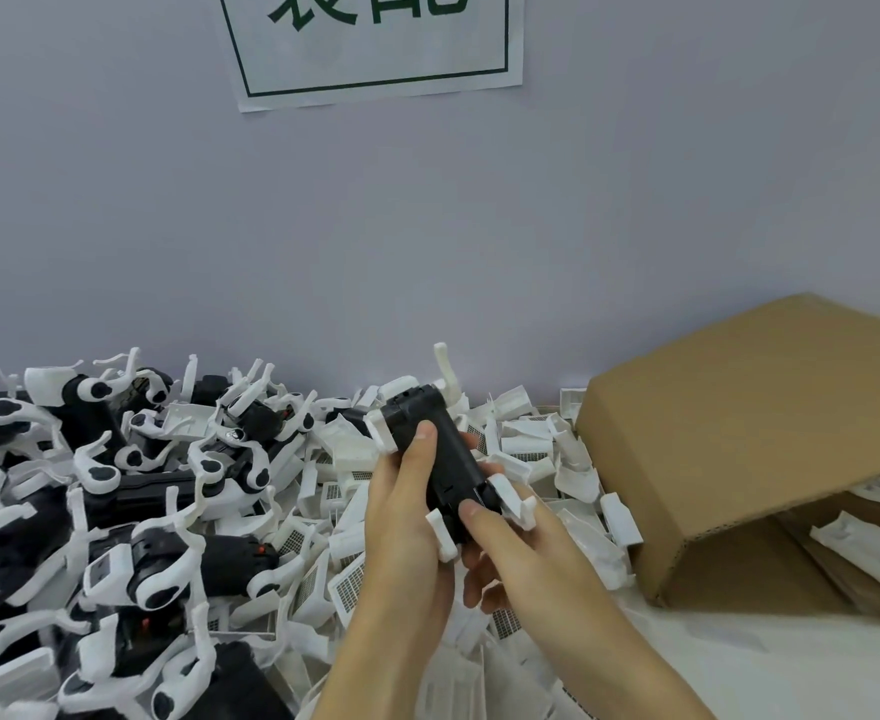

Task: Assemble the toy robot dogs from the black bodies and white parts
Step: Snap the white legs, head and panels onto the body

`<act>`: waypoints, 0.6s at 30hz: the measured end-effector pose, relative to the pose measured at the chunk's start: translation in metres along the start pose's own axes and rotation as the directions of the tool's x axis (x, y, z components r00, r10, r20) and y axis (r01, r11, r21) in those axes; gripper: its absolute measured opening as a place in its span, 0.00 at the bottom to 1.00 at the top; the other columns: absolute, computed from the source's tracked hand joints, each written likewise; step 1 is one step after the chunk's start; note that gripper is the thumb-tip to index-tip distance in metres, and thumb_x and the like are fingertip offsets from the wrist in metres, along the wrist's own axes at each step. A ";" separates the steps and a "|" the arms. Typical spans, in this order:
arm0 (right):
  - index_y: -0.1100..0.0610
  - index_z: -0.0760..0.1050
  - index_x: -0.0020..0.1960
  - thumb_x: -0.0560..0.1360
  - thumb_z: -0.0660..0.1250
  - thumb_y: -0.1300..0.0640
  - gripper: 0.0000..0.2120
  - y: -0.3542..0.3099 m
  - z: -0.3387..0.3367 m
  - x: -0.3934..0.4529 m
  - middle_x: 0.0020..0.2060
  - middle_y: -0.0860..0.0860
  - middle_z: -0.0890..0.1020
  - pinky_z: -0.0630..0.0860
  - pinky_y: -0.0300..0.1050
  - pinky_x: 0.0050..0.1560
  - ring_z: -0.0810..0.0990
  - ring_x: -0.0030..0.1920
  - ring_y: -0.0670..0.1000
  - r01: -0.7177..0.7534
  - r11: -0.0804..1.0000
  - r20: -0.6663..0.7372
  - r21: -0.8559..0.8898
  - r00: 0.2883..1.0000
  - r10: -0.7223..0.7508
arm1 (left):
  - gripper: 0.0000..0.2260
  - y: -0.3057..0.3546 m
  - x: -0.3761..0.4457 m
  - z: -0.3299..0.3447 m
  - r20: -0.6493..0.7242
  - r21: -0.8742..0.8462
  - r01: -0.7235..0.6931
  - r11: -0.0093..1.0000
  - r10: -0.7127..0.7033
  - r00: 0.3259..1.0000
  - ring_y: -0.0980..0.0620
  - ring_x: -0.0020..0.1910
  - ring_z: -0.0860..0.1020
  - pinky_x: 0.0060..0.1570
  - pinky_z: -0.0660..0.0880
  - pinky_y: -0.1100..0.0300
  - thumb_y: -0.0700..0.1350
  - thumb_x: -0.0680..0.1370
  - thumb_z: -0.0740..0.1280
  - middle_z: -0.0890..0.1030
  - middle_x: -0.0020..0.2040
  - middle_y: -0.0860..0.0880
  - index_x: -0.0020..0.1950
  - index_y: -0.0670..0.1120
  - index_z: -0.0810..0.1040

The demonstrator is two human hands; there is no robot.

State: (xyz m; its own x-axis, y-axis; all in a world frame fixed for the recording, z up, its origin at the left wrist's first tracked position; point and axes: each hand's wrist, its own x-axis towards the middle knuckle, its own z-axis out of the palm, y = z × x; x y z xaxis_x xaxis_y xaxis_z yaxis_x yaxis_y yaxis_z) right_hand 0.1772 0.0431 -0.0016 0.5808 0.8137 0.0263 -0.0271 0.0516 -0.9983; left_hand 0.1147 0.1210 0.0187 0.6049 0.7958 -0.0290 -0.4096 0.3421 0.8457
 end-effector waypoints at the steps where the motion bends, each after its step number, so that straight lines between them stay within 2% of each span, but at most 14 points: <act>1: 0.29 0.76 0.47 0.70 0.64 0.42 0.09 0.000 0.000 0.000 0.31 0.46 0.79 0.74 0.37 0.34 0.80 0.31 0.48 0.001 1.000 0.002 0.013 1.000 -0.001 | 0.27 0.000 -0.001 0.000 0.004 0.007 0.001 1.000 -0.001 1.000 0.45 0.36 0.83 0.21 0.71 0.57 0.59 0.69 0.70 0.85 0.46 0.43 0.61 0.42 0.78; 7: 0.28 0.77 0.46 0.76 0.66 0.50 0.13 -0.001 -0.002 0.000 0.31 0.46 0.79 0.74 0.38 0.35 0.79 0.32 0.48 0.035 0.999 0.040 0.022 0.999 -0.036 | 0.28 -0.001 -0.001 0.000 0.019 0.039 -0.013 0.999 0.012 1.000 0.43 0.35 0.81 0.19 0.69 0.58 0.60 0.71 0.69 0.84 0.47 0.42 0.62 0.42 0.78; 10: 0.29 0.77 0.47 0.69 0.64 0.47 0.12 -0.001 -0.002 0.000 0.31 0.48 0.79 0.74 0.41 0.37 0.78 0.33 0.49 0.048 0.998 0.052 0.042 0.997 -0.050 | 0.29 0.000 -0.001 0.000 0.018 0.029 -0.023 0.999 0.022 1.000 0.42 0.37 0.80 0.19 0.70 0.58 0.60 0.70 0.70 0.84 0.48 0.40 0.62 0.41 0.78; 15: 0.33 0.78 0.47 0.68 0.63 0.49 0.13 0.003 -0.004 0.000 0.32 0.47 0.79 0.74 0.43 0.38 0.79 0.34 0.49 0.073 0.996 0.072 0.048 0.994 -0.077 | 0.29 0.000 0.000 -0.001 0.032 0.013 -0.027 1.000 0.027 0.999 0.42 0.36 0.81 0.20 0.70 0.58 0.59 0.70 0.70 0.84 0.46 0.41 0.62 0.40 0.77; 18: 0.31 0.78 0.47 0.68 0.62 0.49 0.14 0.004 -0.004 0.001 0.32 0.47 0.79 0.74 0.42 0.38 0.79 0.34 0.49 0.077 0.996 0.068 0.033 0.995 -0.079 | 0.28 -0.001 0.000 -0.002 0.027 0.016 -0.026 1.000 0.026 0.999 0.43 0.37 0.82 0.25 0.74 0.56 0.59 0.69 0.71 0.84 0.45 0.41 0.61 0.41 0.78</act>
State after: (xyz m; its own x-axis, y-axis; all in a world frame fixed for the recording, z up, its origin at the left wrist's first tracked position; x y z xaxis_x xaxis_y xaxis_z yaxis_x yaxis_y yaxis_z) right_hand 0.1815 0.0418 -0.0058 0.5244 0.8445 0.1087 -0.0089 0.1331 -0.9911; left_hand 0.1139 0.1218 0.0174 0.6122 0.7907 0.0070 -0.4144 0.3132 0.8545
